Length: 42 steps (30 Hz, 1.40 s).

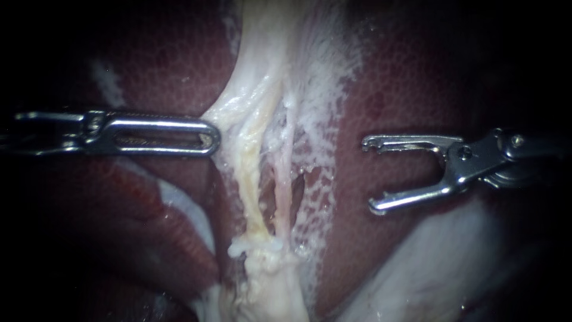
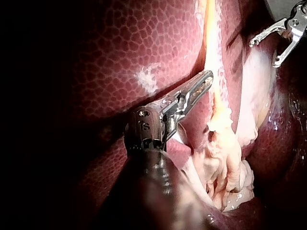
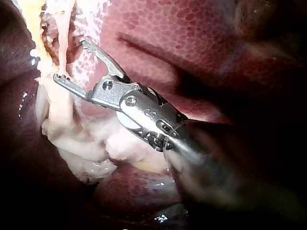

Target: Going back first clip left tube

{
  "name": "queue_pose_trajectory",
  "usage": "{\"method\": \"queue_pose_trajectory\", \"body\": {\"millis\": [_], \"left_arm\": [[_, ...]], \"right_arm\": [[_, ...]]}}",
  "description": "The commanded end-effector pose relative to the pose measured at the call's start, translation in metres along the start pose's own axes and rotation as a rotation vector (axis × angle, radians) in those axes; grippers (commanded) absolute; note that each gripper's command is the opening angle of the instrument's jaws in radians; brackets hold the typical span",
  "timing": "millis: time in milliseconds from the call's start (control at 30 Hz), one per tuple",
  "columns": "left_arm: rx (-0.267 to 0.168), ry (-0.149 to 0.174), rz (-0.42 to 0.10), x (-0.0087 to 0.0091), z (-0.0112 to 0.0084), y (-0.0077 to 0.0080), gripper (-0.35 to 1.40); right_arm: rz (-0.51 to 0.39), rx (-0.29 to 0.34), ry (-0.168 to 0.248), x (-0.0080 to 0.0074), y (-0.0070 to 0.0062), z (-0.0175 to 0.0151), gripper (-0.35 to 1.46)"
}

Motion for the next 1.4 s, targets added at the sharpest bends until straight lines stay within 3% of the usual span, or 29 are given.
{"method": "queue_pose_trajectory", "body": {"millis": [33,300,700,1400], "left_arm": [[0.000,0.000,0.000,0.0000,0.0000,0.0000,-0.35],[-0.001,-0.001,-0.006,0.0010,0.0007,0.0006,-0.35],[0.007,0.025,-0.026,0.0061,0.0050,0.0022,-0.35],[0.012,0.027,-0.027,0.0059,0.0050,0.0024,-0.35]], "right_arm": [[0.000,0.000,0.000,0.0000,0.0000,0.0001,0.60],[0.000,0.000,0.000,0.0000,0.0000,0.0001,0.60],[0.000,0.000,0.000,-0.0001,-0.0001,0.0001,0.60],[-0.001,0.000,0.000,-0.0002,-0.0001,0.0002,0.60]]}}
